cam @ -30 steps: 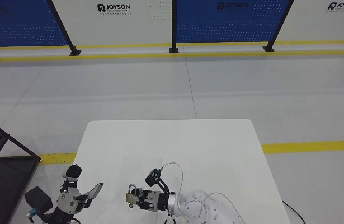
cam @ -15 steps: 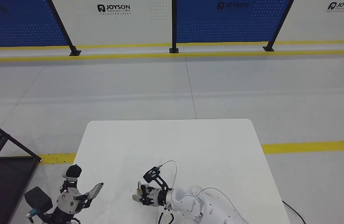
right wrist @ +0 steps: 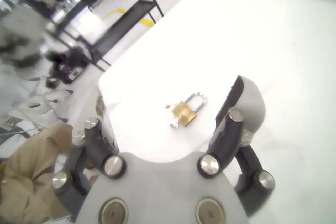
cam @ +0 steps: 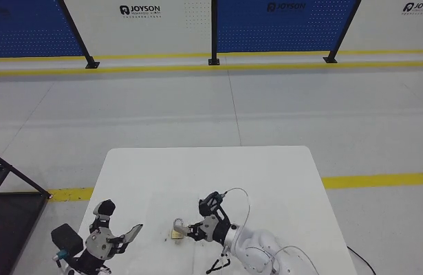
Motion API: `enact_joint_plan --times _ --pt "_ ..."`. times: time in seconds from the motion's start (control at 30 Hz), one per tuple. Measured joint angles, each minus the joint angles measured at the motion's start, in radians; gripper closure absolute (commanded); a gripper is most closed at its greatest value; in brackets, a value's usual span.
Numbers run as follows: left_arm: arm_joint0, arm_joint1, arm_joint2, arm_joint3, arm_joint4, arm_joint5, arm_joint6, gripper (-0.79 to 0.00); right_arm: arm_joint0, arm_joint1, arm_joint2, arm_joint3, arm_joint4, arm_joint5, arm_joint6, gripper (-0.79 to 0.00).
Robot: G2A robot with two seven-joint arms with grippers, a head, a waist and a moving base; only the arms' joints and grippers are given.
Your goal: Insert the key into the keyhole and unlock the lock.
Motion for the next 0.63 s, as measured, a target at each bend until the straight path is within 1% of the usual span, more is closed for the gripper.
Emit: enact_joint_plan --times 0.17,0.3,0.37,0.43,0.47,0.63 --pt "-0.032 -0.004 0.078 -0.024 0.056 0.021 -0.038 -0.785 -0.240 0.064 0.196 -0.290 -0.131 -0.098 -0.025 -0.785" --pt "-0.060 -0.008 0.145 -0.040 0.096 0.034 -0.052 -0.785 -0.407 0.096 0.350 -0.441 -0.162 -0.198 -0.087 -0.785" --pt "-0.074 -0.010 0.179 -0.046 0.118 0.045 -0.060 -0.785 -0.481 0.107 0.437 -0.494 -0.169 -0.237 -0.153 -0.785" --pt "-0.086 -0.012 0.205 -0.049 0.133 0.058 -0.069 -0.785 -0.528 0.112 0.491 -0.513 -0.172 -0.253 -0.214 -0.784" --pt "-0.090 -0.012 0.213 -0.049 0.136 0.062 -0.072 -0.785 -0.534 0.112 0.498 -0.514 -0.172 -0.254 -0.225 -0.784" --pt "-0.090 -0.012 0.214 -0.049 0.136 0.063 -0.072 -0.785 -0.525 0.111 0.490 -0.512 -0.171 -0.252 -0.211 -0.784"
